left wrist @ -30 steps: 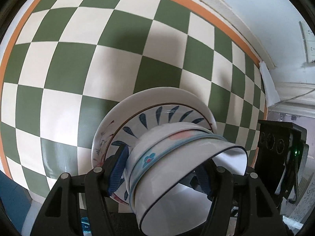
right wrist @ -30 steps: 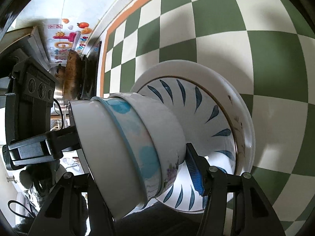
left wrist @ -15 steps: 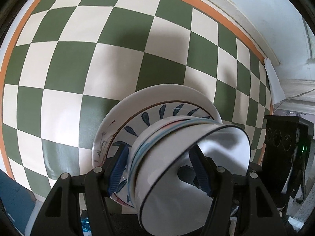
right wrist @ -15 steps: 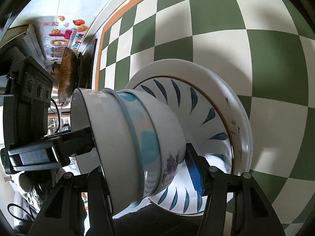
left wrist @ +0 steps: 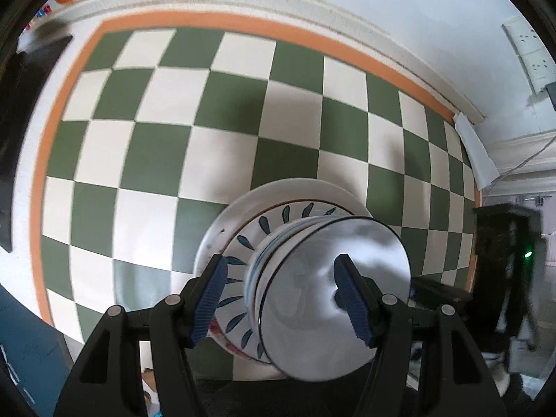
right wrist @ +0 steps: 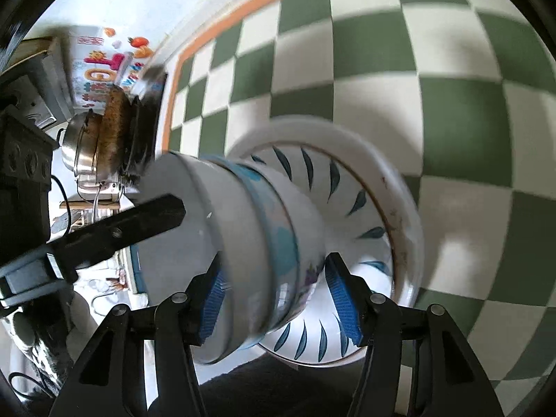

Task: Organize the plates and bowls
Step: 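Open both grippers and lift them away from the bowls on the plates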

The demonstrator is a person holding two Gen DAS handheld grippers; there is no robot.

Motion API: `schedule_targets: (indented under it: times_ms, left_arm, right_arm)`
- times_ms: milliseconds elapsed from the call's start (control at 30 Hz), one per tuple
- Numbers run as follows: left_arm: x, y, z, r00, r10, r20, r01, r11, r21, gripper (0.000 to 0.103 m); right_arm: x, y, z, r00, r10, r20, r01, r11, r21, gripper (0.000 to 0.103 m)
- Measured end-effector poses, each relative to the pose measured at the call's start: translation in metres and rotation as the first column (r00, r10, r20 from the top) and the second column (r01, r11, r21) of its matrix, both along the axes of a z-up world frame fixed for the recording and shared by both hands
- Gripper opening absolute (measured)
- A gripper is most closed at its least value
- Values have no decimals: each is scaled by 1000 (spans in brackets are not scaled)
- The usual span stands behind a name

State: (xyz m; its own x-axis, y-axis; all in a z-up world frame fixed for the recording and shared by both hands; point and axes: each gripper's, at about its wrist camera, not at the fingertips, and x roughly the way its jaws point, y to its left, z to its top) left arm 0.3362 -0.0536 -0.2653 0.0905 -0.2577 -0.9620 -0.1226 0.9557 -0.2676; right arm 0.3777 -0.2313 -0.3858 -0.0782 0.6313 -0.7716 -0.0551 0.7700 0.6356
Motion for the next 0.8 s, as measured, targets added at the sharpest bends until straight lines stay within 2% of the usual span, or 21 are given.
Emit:
schedule_targets:
  times_ms: [167, 300, 367, 400, 433, 533, 667, 800]
  left_arm:
    - [-16, 0, 20, 999, -7, 54, 2, 996, 92, 62]
    - [-29, 0, 31, 995, -25, 95, 12, 992, 128, 62]
    - [-34, 0, 36, 992, -36, 121, 18, 989, 147, 70]
    - [-37, 1, 38, 991, -41, 131, 20, 987, 158, 73]
    - [-41, 3, 41, 989, -45, 144, 20, 986, 166, 82]
    - [-50, 6, 50, 982, -56, 182, 22, 983, 184, 94]
    - [-64, 11, 67, 967, -82, 239, 32, 978, 207, 96]
    - [-79, 17, 84, 955, -98, 278, 37, 975, 218, 96]
  right_arm:
    - [-5, -7, 44, 993, -31, 114, 41, 996, -85, 61]
    - [-17, -10, 75, 982, -37, 187, 72, 980, -186, 75]
    - [-26, -9, 87, 975, -37, 218, 87, 971, -223, 82]
    - [-31, -9, 93, 971, -38, 237, 97, 965, -243, 88]
    - [-36, -7, 100, 966, -42, 256, 111, 959, -262, 91]
    - [-53, -6, 118, 950, -64, 307, 164, 937, -310, 95]
    - [-77, 0, 144, 918, -87, 387, 235, 905, -354, 98]
    - [-99, 4, 168, 889, -133, 439, 303, 889, -343, 100]
